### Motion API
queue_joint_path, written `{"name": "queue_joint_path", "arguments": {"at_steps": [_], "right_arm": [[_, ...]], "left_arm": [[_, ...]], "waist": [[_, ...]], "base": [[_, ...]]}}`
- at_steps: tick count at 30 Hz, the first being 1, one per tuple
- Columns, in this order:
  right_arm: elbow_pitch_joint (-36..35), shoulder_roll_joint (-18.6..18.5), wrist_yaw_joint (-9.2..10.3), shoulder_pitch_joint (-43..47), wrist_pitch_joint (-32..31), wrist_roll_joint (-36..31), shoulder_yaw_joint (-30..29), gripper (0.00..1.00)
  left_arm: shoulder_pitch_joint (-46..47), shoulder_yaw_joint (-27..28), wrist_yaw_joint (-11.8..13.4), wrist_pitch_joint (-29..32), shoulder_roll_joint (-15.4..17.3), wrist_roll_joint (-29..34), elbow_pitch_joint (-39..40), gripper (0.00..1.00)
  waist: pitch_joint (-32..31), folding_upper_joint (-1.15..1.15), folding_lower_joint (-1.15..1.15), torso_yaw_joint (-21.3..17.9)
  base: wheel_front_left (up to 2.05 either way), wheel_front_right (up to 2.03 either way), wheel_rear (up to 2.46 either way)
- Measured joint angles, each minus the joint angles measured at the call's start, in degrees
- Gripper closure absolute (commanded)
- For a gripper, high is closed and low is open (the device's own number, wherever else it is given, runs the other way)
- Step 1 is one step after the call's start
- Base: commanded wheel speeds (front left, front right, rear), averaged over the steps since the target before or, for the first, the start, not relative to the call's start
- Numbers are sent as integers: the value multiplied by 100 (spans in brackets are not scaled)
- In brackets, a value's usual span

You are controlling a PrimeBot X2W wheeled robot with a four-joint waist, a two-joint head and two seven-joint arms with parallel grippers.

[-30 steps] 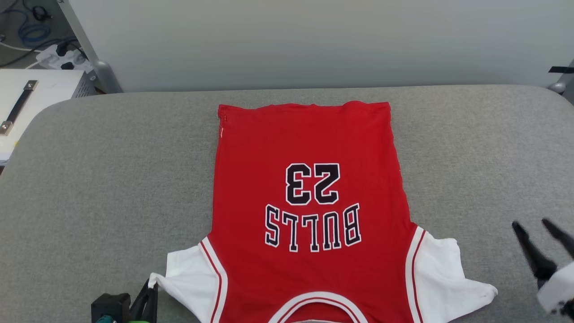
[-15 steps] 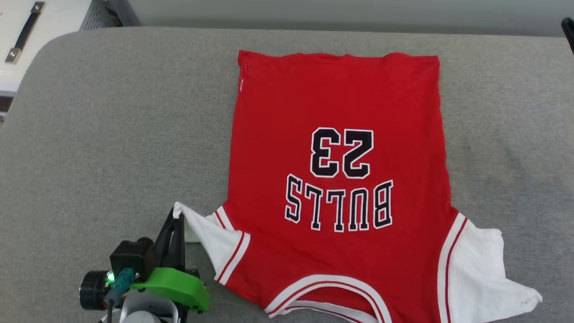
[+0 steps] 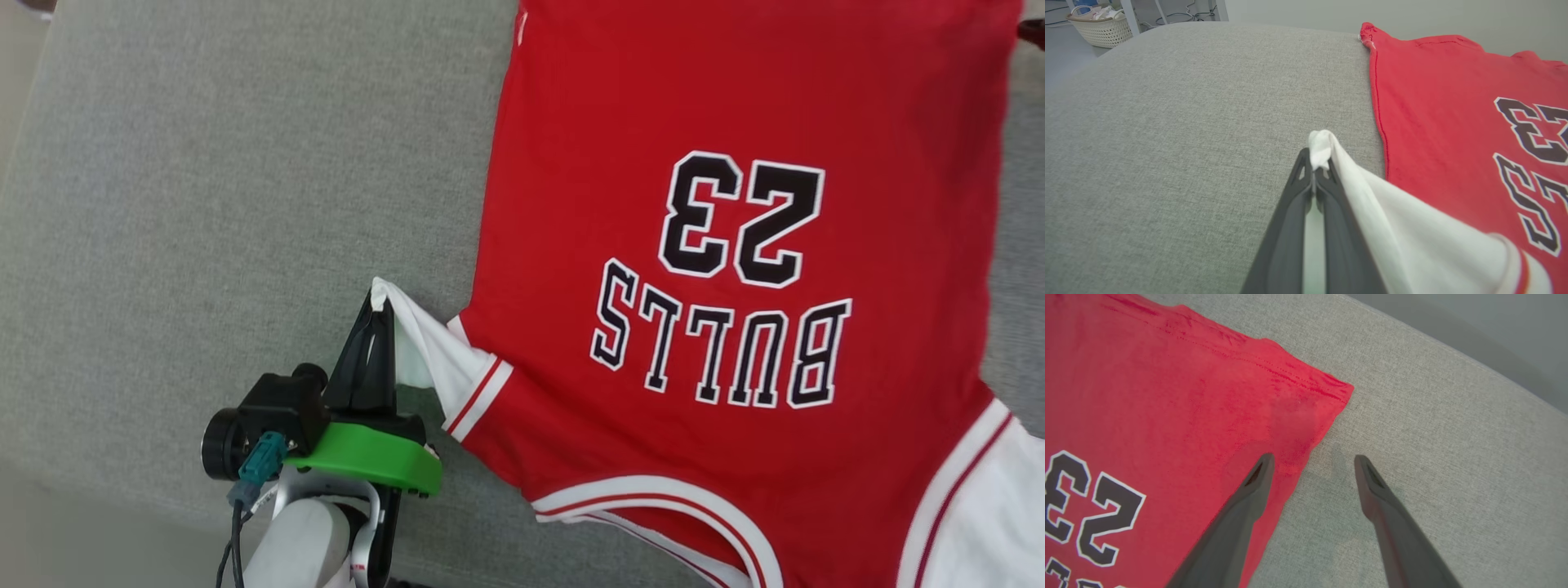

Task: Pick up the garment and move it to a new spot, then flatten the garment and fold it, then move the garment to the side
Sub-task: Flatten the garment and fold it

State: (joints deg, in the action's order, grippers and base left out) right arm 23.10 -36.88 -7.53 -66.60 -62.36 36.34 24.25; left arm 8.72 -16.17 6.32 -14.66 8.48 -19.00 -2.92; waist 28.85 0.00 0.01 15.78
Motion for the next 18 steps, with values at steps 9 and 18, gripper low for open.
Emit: {"name": "queue_joint_path", "arguments": {"at_steps": [9,18], "right_arm": [[688,-3,0,-444,-101,-316,193,0],[657,-294,-1,-629,-15,-177,313,100]], "left_arm": [[145,336,-387,0,-387,312,4,100],[190,588,-591,0,-508,452,-21,100]], "waist": [[682,0,0,358],[984,0,-1,526]], "base": [[0,0,0],[0,0,0]]}}
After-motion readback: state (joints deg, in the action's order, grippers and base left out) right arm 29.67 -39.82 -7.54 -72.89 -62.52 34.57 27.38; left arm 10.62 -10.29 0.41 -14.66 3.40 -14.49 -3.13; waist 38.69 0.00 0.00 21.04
